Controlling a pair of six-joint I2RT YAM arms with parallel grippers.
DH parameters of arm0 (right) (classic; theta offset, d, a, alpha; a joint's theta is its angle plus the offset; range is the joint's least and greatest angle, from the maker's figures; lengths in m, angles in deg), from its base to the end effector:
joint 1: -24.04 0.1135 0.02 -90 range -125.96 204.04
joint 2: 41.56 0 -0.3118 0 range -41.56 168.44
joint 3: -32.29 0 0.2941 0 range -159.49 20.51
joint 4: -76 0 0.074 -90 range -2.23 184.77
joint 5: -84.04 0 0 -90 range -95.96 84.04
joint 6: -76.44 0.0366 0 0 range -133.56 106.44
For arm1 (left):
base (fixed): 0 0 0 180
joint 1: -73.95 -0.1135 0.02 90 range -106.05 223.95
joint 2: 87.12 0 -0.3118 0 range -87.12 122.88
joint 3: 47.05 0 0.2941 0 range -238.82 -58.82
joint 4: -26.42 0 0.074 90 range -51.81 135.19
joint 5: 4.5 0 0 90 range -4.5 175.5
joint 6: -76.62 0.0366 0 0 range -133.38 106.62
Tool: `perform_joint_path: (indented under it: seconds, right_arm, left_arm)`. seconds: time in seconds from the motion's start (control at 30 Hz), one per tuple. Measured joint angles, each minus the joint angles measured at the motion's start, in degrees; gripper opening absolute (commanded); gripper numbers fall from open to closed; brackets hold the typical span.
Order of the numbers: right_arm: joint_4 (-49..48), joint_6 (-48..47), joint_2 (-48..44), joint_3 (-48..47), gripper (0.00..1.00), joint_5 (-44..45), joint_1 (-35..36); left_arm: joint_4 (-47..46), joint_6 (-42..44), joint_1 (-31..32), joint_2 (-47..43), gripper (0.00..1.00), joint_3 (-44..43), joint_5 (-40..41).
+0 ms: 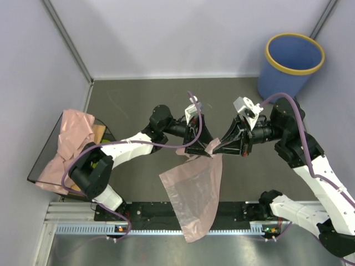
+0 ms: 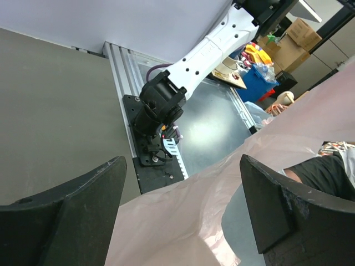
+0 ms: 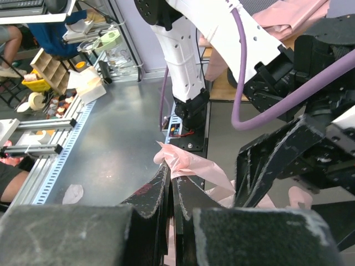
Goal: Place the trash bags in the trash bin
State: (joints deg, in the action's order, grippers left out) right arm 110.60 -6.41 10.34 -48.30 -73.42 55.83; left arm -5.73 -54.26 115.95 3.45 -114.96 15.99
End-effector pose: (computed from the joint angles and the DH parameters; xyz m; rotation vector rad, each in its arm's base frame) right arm 0.1294 0.1200 0.4910 -1.2597 1.3333 1.4615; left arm 0.2595 -0.2798 0.3263 1.2136 1.4517 -1.9052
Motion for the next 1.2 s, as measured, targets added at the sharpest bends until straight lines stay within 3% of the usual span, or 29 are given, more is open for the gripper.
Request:
perform_joint_path:
  seconds: [0.23, 0.43, 0.63, 0.8, 0.9, 1.2]
  right_arm:
    - [-0.02, 0.04, 0.0, 0.0, 0.0, -0.24, 0.59]
    - [0.37, 0.04, 0.28, -0.66, 0.0, -0.31, 1.2]
    - [0.35, 0.04, 0.52, -1.88, 0.0, -0.33, 1.22]
    - [0.37, 0.09, 0.87, -2.58, 0.0, -0.33, 1.22]
    - [0.48, 0.2, 1.03, -2.75, 0.0, -0.35, 1.22]
    - [-0.57, 1.7, 1.57, -7.19, 0.0, -0.13, 1.25]
  left_arm:
    - [-4.48, -4.31, -3.43, 0.42, 0.95, -0.94, -1.36]
    - [-5.05, -4.57, 0.9, 2.29, 0.96, -3.82, -1.77]
    - [-16.41, -13.53, 3.32, 4.9, 0.96, -2.14, -3.8]
    - [-21.79, -17.75, 3.63, 5.84, 0.88, 0.07, -4.85]
    - [-18.45, -14.34, 3.72, 5.75, 0.83, 0.33, -4.7]
    - [6.75, 6.03, 3.76, 1.42, 0.72, 1.33, -2.1]
